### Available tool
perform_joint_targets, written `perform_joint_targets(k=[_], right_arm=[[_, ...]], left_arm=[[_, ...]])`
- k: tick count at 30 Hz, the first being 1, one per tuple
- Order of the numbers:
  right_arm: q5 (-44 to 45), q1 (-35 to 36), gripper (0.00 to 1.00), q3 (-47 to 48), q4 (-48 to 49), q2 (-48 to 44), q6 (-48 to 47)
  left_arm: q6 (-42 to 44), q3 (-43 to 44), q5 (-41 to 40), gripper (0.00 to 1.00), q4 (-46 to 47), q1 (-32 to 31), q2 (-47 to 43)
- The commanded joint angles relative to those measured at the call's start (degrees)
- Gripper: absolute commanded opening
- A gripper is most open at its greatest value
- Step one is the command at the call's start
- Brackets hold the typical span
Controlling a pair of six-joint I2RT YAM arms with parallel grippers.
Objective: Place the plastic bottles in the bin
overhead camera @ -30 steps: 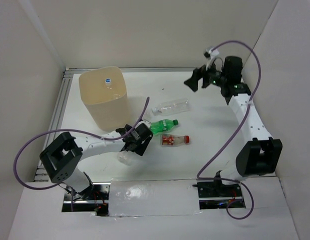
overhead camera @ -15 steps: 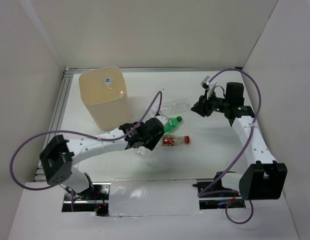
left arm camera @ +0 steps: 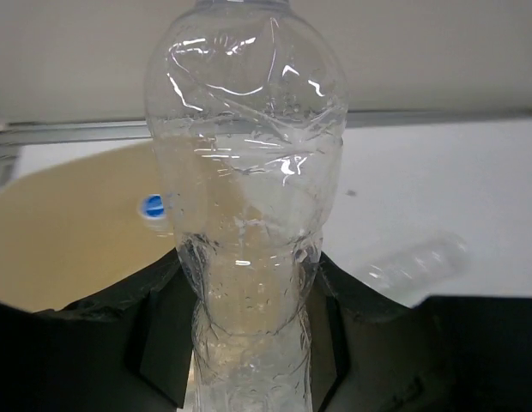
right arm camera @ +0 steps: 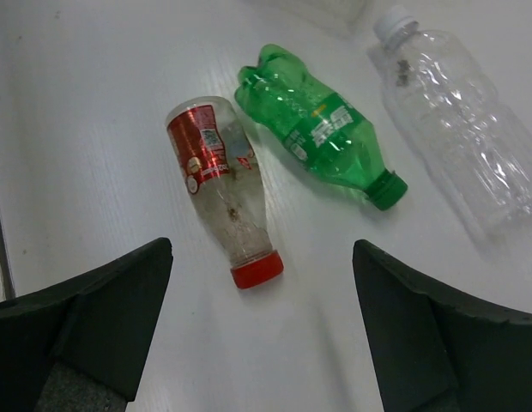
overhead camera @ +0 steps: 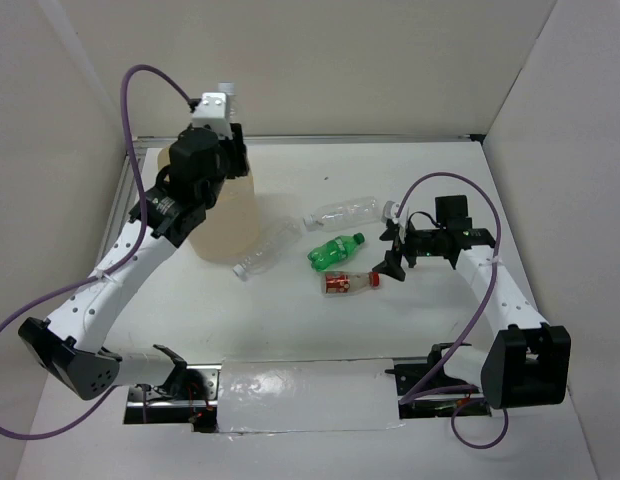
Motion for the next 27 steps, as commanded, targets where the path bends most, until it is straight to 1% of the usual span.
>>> perform_joint_targets(k=[1, 2, 3, 4, 5, 6, 8, 9, 10, 11, 12, 13, 14, 15, 19, 20, 22, 23, 24, 26, 27], right_arm=[[-0.86, 3.46, 0.92, 0.99, -2.57, 2.42, -5.59], [-0.24, 4.16, 0.94, 1.51, -2.57, 2.95, -6.20], [0.46, 5.04, 0.94, 1.52, -2.57, 2.96, -6.21], [1.78, 5.92, 0.94, 1.52, -2.57, 3.74, -6.21], [2.31, 7.58, 0.95, 1.52, -1.09, 4.53, -6.21], [3.45, 8.38, 0.95, 1.00, -0.21, 4.54, -4.91], [4.51, 10.22, 0.95, 0.99, 1.55, 5.85, -3.06], [5.38, 10.23, 0.98, 0.99, 4.35, 6.81, -1.31], [6.70, 11.10, 0.99, 0.99, 5.33, 7.43, 0.02], [7.23, 11.90, 0.99, 0.99, 5.34, 8.92, 0.64], [7.76, 11.90, 0.99, 1.60, 5.34, 9.72, 0.65], [8.29, 12.86, 1.00, 2.74, 4.82, 10.51, 0.12], [9.34, 13.48, 1.00, 3.27, 4.29, 11.30, -0.40], [9.96, 14.88, 1.00, 3.28, 3.15, 12.70, -0.41], [13.56, 19.19, 1.00, 3.55, 4.19, 14.90, -1.02], [14.26, 20.07, 1.00, 3.54, 4.20, 15.43, -1.02], [16.63, 22.18, 1.00, 3.01, 6.99, 17.36, -1.02], [17.69, 22.88, 1.00, 3.01, 8.23, 18.07, -1.02], [19.44, 23.41, 1.00, 2.40, 9.20, 19.55, -0.50], [20.94, 24.03, 1.00, 2.40, 10.87, 21.32, -0.50], [20.95, 24.03, 0.98, 2.40, 10.88, 22.20, -1.02]], left_arm=[[2.77, -1.48, -8.00, 0.13, 6.39, 6.98, 0.11], [2.77, -1.49, -8.88, 0.13, 7.17, 8.47, 0.12], [3.29, -2.62, -8.89, 0.16, 7.88, 10.14, 0.12], [3.29, -3.59, -8.89, 0.19, 8.75, 13.12, -0.40], [3.90, -5.08, -8.89, 0.20, 9.37, 14.63, -0.41], [3.91, -5.79, -8.89, 0.22, 10.07, 17.08, -0.41], [4.52, -7.89, -7.84, 0.28, 10.08, 19.46, 0.21], [5.05, -8.86, -6.53, 0.34, 10.60, 20.34, 0.21], [5.05, -9.57, -4.86, 0.53, 11.22, 21.14, 0.73], [5.66, -10.18, -4.84, 0.63, 11.22, 21.75, 0.74], [5.67, -10.80, -4.84, 0.71, 11.22, 21.76, 1.26], [5.67, -10.81, -4.15, 0.77, 10.01, 21.76, 1.26], [5.67, -10.81, -4.14, 0.87, 9.99, 21.76, 1.26], [5.67, -12.28, -3.53, 0.92, 9.99, 21.76, -0.04], [5.67, -12.83, -1.94, 0.99, 9.47, 21.76, -3.91], [5.67, -12.83, -1.25, 0.99, 8.94, 20.63, -5.05], [7.33, -12.83, 0.60, 0.99, 8.24, 17.46, -7.51], [7.86, -12.83, 1.65, 0.99, 7.54, 15.97, -10.40], [9.08, -14.05, 4.18, 0.99, 6.75, 12.57, -11.82], [9.10, -15.89, 6.83, 0.99, 5.17, 9.38, -14.46], [9.10, -17.12, 8.32, 0.99, 4.29, 7.80, -16.82]])
